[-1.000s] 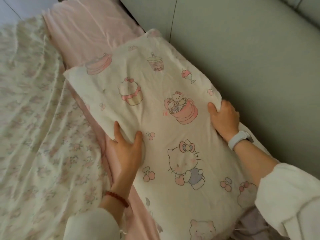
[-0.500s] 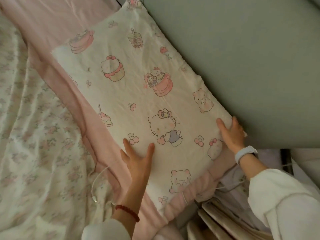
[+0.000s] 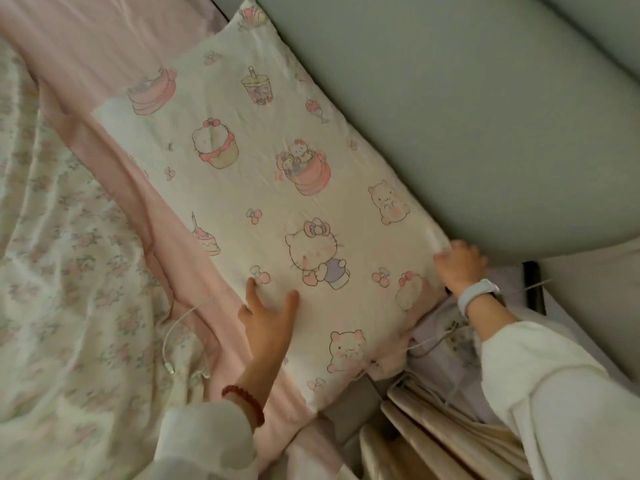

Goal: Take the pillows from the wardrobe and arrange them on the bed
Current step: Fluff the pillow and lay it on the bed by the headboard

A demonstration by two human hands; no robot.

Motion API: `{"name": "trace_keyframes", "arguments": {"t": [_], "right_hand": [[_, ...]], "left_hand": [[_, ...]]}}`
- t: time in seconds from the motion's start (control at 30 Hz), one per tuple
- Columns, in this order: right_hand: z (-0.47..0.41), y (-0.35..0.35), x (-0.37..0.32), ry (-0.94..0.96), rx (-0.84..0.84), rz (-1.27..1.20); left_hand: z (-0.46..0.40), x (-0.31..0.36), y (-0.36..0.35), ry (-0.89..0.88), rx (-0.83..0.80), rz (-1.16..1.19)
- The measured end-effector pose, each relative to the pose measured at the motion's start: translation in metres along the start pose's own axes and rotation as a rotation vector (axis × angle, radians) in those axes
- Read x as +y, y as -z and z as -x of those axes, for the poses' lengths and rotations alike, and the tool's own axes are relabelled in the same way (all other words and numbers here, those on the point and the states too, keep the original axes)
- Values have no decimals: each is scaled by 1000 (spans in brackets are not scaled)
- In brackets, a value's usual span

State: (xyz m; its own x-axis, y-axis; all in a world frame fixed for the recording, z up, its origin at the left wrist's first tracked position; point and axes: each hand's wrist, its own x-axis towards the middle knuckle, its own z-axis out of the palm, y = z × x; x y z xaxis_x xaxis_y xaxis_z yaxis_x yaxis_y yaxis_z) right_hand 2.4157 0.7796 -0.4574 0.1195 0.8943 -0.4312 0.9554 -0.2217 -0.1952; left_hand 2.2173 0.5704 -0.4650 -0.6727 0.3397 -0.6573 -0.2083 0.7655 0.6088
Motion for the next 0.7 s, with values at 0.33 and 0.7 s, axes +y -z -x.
{"name": "trace_keyframes", "arguments": {"t": [0.33, 0.7], "right_hand": [[15, -32, -50, 601, -43, 113], [72, -51, -26, 344, -168, 182]], "left_hand": [[-40, 37, -13, -533, 132, -608], [-1, -18, -19, -541, -137, -830]]}}
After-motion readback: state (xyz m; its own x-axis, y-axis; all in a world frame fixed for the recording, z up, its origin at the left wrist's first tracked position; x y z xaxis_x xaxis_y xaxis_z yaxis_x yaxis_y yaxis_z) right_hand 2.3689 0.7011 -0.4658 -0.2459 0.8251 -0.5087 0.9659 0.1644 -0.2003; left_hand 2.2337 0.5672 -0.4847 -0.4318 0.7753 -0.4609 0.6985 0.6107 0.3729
